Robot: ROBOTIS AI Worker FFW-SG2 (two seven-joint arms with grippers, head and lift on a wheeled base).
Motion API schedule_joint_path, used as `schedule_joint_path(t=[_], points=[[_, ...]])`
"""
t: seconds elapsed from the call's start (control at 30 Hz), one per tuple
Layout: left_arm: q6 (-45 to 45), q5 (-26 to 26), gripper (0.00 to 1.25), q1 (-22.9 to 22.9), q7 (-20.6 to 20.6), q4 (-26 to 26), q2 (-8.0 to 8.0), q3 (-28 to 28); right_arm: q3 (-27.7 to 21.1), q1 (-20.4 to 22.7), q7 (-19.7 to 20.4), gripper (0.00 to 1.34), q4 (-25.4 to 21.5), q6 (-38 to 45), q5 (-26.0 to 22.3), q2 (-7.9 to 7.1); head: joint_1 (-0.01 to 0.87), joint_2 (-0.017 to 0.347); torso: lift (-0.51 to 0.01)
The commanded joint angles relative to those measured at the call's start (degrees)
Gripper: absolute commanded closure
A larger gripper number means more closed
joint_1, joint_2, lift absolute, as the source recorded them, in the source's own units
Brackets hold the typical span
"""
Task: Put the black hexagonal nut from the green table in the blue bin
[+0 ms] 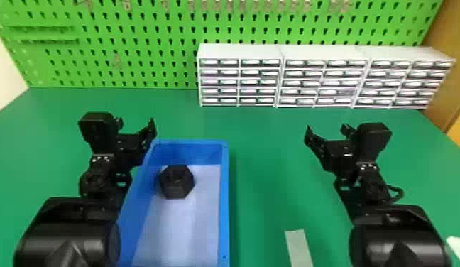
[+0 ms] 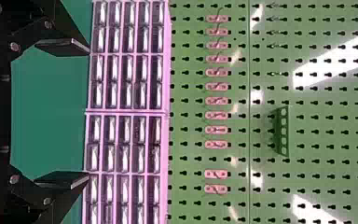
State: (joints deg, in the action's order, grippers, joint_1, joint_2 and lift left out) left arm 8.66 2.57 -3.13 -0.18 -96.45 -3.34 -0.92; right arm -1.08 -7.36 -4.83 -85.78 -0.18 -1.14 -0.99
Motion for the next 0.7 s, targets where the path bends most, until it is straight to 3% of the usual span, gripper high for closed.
schedule_joint_path(t=[0.0,0.67], points=[[0.4,0.4,0.49,0.2,0.0,0.0,0.00,0.3,0.0,0.1,0.0,0.33,0.0,0.1,0.0,-0.06,0.686,0.051,-0.096],[0.4,0.4,0.49,0.5,0.0,-0.1,0.00,0.6,-0.1,0.2,0.0,0.33,-0.4,0.8,-0.2,-0.24,0.686,0.051,-0.096]])
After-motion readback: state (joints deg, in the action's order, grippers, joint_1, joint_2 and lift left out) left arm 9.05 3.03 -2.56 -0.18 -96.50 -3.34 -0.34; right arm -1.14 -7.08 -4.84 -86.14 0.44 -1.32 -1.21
